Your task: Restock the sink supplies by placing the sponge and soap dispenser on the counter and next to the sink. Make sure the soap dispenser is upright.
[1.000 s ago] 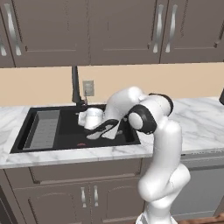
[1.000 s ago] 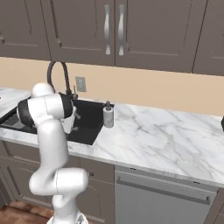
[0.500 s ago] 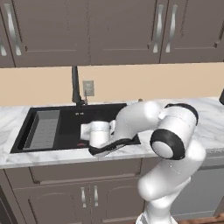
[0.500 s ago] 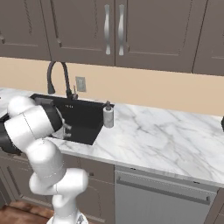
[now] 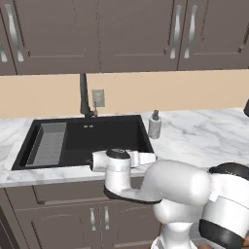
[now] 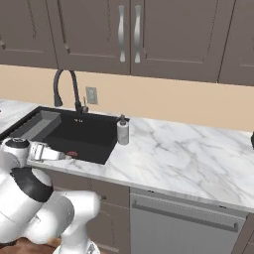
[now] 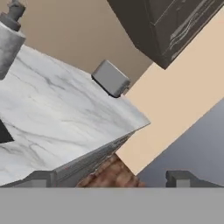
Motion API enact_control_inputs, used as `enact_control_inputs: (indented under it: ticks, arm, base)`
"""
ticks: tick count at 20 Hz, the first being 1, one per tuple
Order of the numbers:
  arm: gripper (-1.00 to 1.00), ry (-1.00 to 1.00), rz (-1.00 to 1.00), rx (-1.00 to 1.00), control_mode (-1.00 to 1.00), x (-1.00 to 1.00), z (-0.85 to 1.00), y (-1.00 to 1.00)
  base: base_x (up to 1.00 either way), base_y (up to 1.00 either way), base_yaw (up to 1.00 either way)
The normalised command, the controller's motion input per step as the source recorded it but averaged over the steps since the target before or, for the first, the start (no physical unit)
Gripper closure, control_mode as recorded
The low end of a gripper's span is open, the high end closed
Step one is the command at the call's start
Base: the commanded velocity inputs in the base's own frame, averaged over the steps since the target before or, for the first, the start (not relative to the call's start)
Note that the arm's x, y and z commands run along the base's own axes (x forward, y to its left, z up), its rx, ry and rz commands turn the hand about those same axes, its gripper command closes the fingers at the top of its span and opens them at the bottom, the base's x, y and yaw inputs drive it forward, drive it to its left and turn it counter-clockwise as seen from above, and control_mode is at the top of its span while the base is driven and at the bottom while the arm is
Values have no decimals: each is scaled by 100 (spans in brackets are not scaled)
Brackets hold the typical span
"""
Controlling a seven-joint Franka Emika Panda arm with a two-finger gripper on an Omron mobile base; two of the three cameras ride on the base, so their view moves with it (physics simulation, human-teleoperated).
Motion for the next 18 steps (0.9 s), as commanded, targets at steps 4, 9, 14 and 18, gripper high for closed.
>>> enact_control_inputs:
  ticks: [4,9,14,18]
  arm:
    - [-100,-18,24,20,-100,-22,46,-27]
    - [-100,-5,34,23,-100,-3,29,-39]
    - [-100,0,41,21,-100,-10,2,-46]
    - [-100,1,37,18,-100,-3,0,-29]
  base:
    - [0,0,0]
    - [0,0,0]
    - [0,0,0]
    - [0,0,0]
